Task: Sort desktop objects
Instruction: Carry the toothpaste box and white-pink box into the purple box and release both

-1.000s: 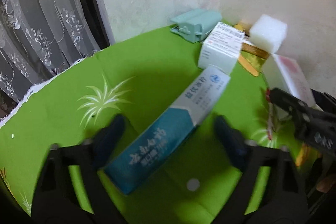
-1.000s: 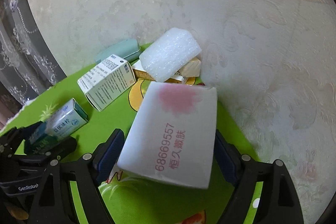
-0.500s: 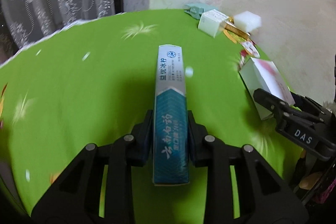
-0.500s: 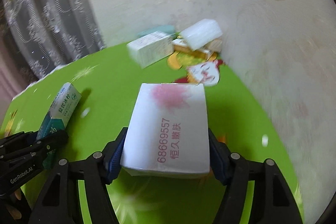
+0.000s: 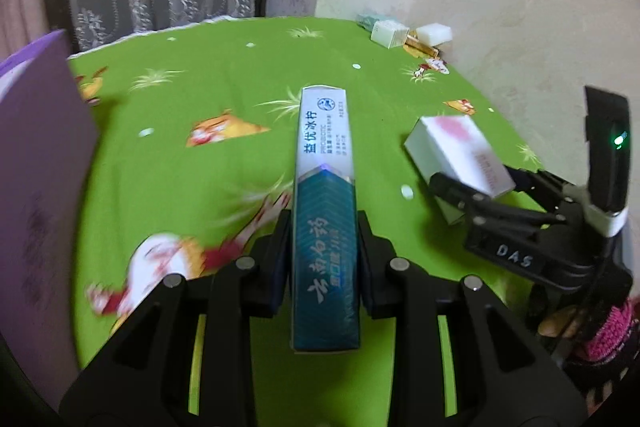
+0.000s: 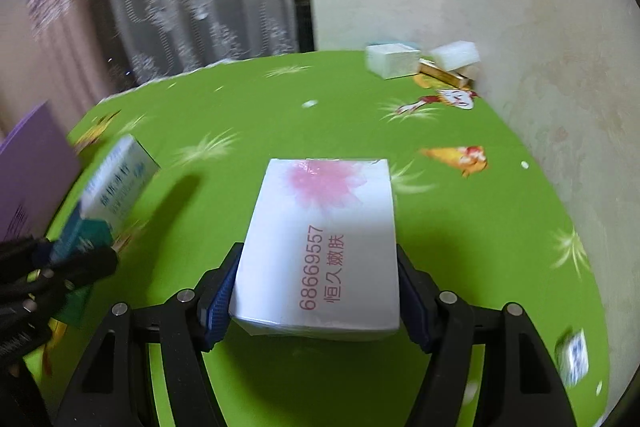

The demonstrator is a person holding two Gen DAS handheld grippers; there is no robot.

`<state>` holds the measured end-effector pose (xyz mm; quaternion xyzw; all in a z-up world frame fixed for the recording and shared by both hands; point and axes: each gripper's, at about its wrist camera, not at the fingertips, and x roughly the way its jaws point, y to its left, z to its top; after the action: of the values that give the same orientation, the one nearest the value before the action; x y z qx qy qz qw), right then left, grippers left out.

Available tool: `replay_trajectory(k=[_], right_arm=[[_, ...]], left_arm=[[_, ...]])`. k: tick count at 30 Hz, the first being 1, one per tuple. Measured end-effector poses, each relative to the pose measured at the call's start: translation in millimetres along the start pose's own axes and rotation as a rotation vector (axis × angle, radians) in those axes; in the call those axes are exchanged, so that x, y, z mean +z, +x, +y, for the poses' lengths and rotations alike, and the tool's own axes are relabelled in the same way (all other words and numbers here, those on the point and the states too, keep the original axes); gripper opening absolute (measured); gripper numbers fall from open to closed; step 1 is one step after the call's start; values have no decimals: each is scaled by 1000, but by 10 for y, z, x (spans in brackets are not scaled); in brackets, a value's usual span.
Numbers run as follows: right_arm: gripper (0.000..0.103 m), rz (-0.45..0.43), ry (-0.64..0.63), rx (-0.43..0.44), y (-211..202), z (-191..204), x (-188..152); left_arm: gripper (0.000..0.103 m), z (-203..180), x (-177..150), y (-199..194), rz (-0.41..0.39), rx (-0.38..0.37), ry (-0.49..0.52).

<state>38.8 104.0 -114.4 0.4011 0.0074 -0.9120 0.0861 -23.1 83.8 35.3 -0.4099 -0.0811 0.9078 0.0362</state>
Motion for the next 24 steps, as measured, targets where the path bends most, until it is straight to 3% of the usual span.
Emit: replay_trajectory(k=[7, 16, 24], right_arm=[[68, -47, -93, 64, -415, 486, -40], [69, -182, -258, 148, -1095, 1282, 319], [69, -259, -403, 202, -1294, 1818, 518]], left_arm=[[32, 107, -185, -730, -120, 35, 18], [32, 556, -171, -1539, -271, 135, -16], [32, 1067, -256, -1902, -339, 187, -113]])
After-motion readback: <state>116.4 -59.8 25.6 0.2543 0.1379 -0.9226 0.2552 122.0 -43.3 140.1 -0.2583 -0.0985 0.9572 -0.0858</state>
